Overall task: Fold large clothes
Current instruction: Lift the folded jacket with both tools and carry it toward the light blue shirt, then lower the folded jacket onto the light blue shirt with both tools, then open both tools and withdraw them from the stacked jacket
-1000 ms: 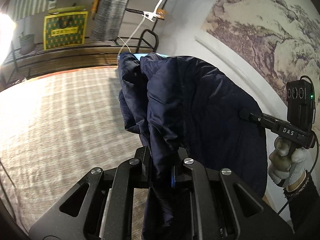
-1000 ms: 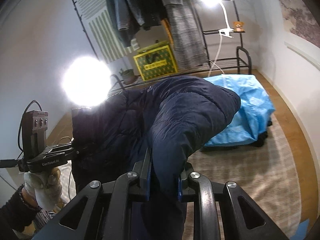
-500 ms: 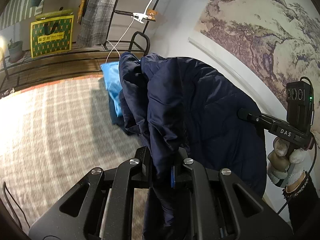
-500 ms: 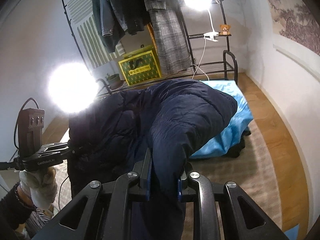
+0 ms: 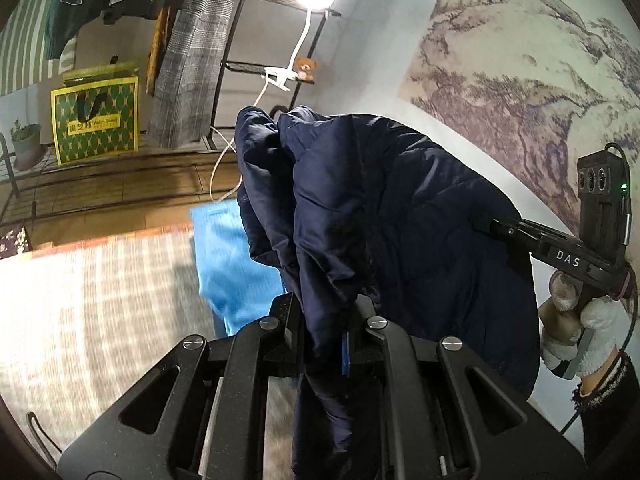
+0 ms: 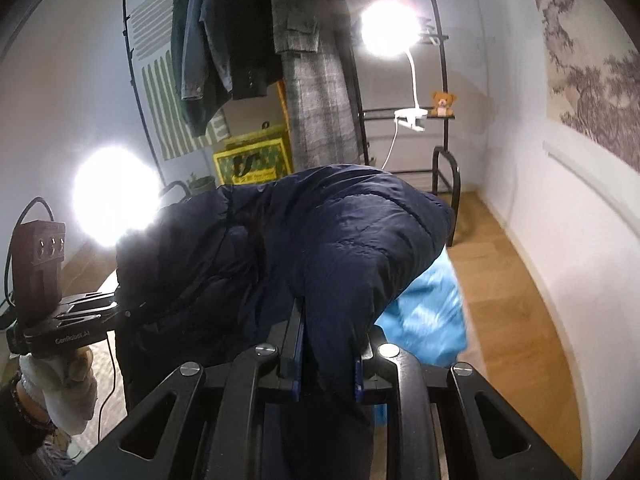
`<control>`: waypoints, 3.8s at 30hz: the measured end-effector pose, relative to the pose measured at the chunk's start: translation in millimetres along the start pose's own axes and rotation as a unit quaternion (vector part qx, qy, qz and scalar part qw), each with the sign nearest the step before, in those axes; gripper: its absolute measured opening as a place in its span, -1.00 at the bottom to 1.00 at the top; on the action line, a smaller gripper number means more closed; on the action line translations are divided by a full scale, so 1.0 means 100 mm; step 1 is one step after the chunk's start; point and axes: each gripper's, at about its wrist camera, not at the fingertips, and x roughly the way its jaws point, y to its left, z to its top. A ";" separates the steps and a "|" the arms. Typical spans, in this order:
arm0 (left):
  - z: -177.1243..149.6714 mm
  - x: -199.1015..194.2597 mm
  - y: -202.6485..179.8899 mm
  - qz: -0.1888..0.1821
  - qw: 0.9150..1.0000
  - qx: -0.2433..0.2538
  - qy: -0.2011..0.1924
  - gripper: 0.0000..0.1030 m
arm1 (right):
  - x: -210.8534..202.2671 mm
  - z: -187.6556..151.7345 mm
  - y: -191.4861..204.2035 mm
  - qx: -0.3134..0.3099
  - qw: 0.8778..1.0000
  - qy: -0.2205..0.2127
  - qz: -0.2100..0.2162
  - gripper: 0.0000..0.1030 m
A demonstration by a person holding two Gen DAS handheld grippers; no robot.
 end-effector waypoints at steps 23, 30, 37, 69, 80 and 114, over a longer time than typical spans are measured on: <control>0.22 1.29 0.52 0.054 0.998 -0.027 -0.005 -0.82 | 1.41 0.40 -0.47 -0.055 0.998 0.020 -0.025 -0.67; 0.13 1.44 0.78 0.068 0.996 -0.053 0.006 -0.81 | 1.71 0.24 -0.75 -0.045 0.996 0.042 -0.058 -0.49; 0.04 1.54 0.98 0.076 0.993 -0.087 0.019 -0.77 | 1.97 0.18 -0.94 -0.046 0.980 0.069 -0.181 -0.05; 0.35 2.44 0.97 0.246 0.966 0.058 0.050 -0.37 | 1.05 -1.22 -1.06 0.084 0.979 0.084 -0.164 0.46; 0.33 2.21 1.14 0.232 0.971 0.005 0.059 -0.31 | 1.16 -0.95 -0.85 0.043 0.972 0.067 -0.222 0.16; -0.19 -2.42 -0.68 0.170 0.974 0.107 -0.108 -0.31 | -2.08 -0.61 1.24 0.006 0.977 -0.111 -0.183 0.36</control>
